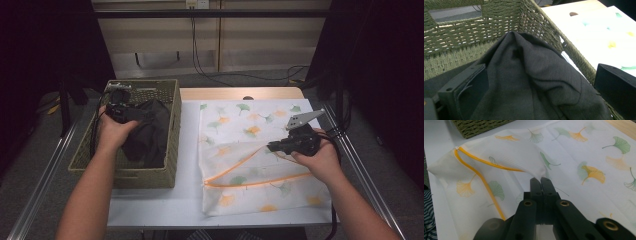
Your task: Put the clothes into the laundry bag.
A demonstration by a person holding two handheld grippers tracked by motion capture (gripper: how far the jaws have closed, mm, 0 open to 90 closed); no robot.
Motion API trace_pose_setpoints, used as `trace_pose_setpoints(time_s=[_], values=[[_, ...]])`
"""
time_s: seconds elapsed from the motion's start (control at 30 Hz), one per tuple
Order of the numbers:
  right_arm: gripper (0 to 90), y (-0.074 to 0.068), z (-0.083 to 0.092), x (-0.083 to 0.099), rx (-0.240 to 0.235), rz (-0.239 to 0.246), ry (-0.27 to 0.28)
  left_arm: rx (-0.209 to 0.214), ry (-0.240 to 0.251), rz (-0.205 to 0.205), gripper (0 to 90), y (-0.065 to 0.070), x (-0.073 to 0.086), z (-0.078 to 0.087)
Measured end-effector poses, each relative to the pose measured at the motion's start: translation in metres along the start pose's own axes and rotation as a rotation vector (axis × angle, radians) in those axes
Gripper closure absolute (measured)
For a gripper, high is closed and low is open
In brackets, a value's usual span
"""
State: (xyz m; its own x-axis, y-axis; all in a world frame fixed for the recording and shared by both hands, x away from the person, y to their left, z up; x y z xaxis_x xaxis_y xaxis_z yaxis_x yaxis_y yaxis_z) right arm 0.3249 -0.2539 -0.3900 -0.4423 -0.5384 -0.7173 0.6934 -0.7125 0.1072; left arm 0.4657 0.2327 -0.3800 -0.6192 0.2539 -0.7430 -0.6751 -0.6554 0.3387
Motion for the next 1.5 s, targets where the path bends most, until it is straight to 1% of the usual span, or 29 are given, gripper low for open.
trace_pose_setpoints(time_s=[0.03,0.13,0.17,0.2,0.27,0.3,0.33,0.37,0.4,0.43,0.5,0.6,0.63,0.67,0.7,0.73,0.8,0.93,1.0,1.03,1.07,1.1,1.13,1.23,1.3,1.37,1.4,1.47,1.5], values=[[90.0,0.000,0.000,0.000,0.000,0.000,0.001,0.001,0.009,0.016,0.0,0.001,0.000,-0.002],[90.0,0.000,0.000,0.000,-0.004,0.003,0.004,-0.014,-0.001,0.010,0.0,0.000,-0.002,-0.007],[90.0,0.000,0.000,0.000,-0.001,0.004,0.004,-0.013,-0.018,0.009,0.0,0.000,-0.002,-0.007],[90.0,0.000,0.000,0.000,-0.002,0.006,0.006,-0.015,0.001,0.024,0.0,0.000,-0.002,-0.010],[90.0,0.001,0.000,0.001,-0.003,0.006,0.007,-0.018,-0.023,0.023,0.0,-0.003,-0.003,-0.012],[90.0,0.001,0.000,0.001,-0.002,0.005,0.007,-0.017,-0.010,0.038,0.0,-0.003,-0.003,-0.014],[90.0,0.001,0.000,0.001,-0.007,0.004,0.008,-0.021,-0.035,0.029,0.0,-0.005,-0.003,-0.014],[90.0,0.001,0.000,0.001,-0.007,0.003,0.009,-0.025,-0.021,0.041,0.0,-0.006,-0.003,-0.016],[90.0,0.001,0.000,0.002,-0.005,0.002,0.009,-0.025,-0.028,0.049,0.0,-0.007,-0.004,-0.017],[90.0,0.001,0.000,0.002,-0.002,0.002,0.006,-0.032,-0.053,0.032,0.0,-0.008,-0.004,-0.017],[90.0,0.002,0.000,0.003,-0.005,-0.001,0.007,-0.036,-0.041,0.049,0.0,-0.007,-0.005,-0.023],[90.0,0.002,-0.001,0.004,0.001,0.000,0.005,-0.039,-0.074,0.030,0.0,-0.005,-0.006,-0.029],[90.0,0.002,-0.001,0.004,0.000,-0.001,0.005,-0.030,-0.074,0.034,0.0,-0.004,-0.007,-0.030],[90.0,0.002,-0.001,0.004,-0.002,-0.002,0.003,-0.021,-0.072,0.012,0.0,-0.002,-0.008,-0.031],[90.0,0.002,-0.001,0.004,-0.005,-0.001,0.006,-0.014,-0.065,0.006,0.0,0.000,-0.008,-0.031],[90.0,0.001,-0.001,0.004,-0.007,-0.001,0.008,-0.021,-0.049,0.012,0.0,0.002,-0.009,-0.033],[90.0,0.001,-0.001,0.004,-0.007,0.000,0.008,-0.041,-0.086,-0.003,0.0,0.003,-0.008,-0.036],[90.0,0.001,-0.001,0.004,-0.008,0.000,0.009,-0.044,-0.133,0.007,0.0,0.000,-0.004,-0.042],[90.0,0.001,-0.001,0.004,-0.008,0.001,0.009,-0.029,-0.126,0.027,0.0,0.001,-0.003,-0.044],[90.0,0.001,-0.001,0.004,-0.008,0.001,0.009,-0.014,-0.160,0.008,0.0,-0.001,-0.003,-0.043],[90.0,0.001,-0.001,0.004,-0.011,0.002,0.010,-0.023,-0.144,0.013,0.0,0.000,-0.003,-0.045],[90.0,0.001,-0.001,0.004,-0.014,0.001,0.011,-0.018,-0.154,0.012,0.0,0.000,-0.003,-0.046],[90.0,0.000,-0.001,0.004,-0.016,0.002,0.010,-0.022,-0.147,0.022,0.0,0.001,-0.002,-0.048],[90.0,0.000,-0.001,0.004,-0.019,0.003,0.009,0.001,-0.199,0.008,0.0,0.001,0.000,-0.050],[90.0,0.000,-0.001,0.004,-0.016,0.001,0.009,-0.019,-0.222,-0.004,0.0,0.003,0.002,-0.055],[90.0,0.000,-0.001,0.004,-0.016,0.001,0.009,-0.024,-0.212,0.001,0.0,0.004,0.003,-0.058],[90.0,0.000,-0.001,0.004,-0.019,0.001,0.010,-0.009,-0.227,0.004,0.0,0.003,0.003,-0.056],[89.9,0.000,-0.001,0.004,-0.017,0.003,0.009,-0.040,-0.241,-0.004,0.0,0.002,0.003,-0.057],[89.9,0.000,-0.001,0.004,-0.014,0.003,0.010,-0.045,-0.256,-0.023,0.0,0.001,0.004,-0.058]])
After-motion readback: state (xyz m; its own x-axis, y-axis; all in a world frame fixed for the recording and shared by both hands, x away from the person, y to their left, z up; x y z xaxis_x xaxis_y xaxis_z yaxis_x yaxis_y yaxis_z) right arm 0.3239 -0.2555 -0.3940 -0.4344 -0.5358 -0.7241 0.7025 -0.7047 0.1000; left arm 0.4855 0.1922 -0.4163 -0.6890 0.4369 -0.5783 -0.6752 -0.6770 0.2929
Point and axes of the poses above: each handheld gripper's, and its own axes: z roughly backward along the jaws, x roughly out of its underside, y roughly to its right, the point moved 2 cm from there along -z, roughly forward along the jaws, and after that the axes turned 14 degrees about x, right-handed, at the moved point
